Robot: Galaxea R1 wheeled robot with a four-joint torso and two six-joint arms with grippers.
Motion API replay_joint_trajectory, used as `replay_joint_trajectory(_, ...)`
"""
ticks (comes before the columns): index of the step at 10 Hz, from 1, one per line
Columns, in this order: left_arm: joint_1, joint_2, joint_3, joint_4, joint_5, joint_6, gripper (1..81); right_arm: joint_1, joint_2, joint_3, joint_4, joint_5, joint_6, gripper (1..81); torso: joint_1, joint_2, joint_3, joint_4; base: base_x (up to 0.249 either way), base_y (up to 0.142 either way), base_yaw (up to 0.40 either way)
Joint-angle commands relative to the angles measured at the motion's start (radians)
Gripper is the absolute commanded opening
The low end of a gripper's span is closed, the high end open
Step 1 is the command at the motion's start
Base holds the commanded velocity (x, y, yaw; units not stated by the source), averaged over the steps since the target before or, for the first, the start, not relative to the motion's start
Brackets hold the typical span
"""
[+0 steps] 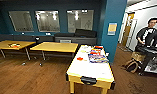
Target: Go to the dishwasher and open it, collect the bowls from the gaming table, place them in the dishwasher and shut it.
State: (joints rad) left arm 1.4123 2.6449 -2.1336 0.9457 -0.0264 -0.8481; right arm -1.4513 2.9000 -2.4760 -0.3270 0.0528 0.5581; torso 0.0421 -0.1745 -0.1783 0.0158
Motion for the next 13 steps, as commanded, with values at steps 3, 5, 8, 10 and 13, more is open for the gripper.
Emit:
replay_joint_trajectory(3, -0.049, 0.001, -0.014, 0.011, 0.026, 0.006, 1.0, 0.044, 0.035, -0.033, -0.037, -0.044, -0.014, 1.0, 0.0, 0.0, 0.0, 0.0, 0.0, 0.0, 0.0)
replay_joint_trajectory(5, -0.049, 0.0, -0.014, 0.013, 0.025, 0.006, 1.0, 0.042, 0.035, -0.033, -0.037, -0.044, -0.015, 1.0, 0.0, 0.0, 0.0, 0.0, 0.0, 0.0, 0.0)
replay_joint_trajectory(8, -0.049, 0.001, -0.014, 0.019, 0.023, 0.006, 1.0, 0.042, 0.035, -0.033, -0.037, -0.044, -0.015, 1.0, 0.0, 0.0, 0.0, 0.0, 0.0, 0.0, -0.066)
replay_joint_trajectory(10, -0.049, 0.003, -0.014, 0.019, 0.025, 0.006, 1.0, 0.042, 0.034, -0.035, -0.037, -0.044, -0.015, 1.0, 0.0, 0.0, 0.0, 0.0, 0.0, 0.0, -0.328)
replay_joint_trajectory(13, -0.049, 0.014, -0.023, 0.03, 0.036, 0.007, 1.0, 0.038, 0.038, -0.035, -0.038, -0.044, -0.015, 1.0, 0.0, 0.0, 0.0, 0.0, 0.0, 0.0, -0.379)
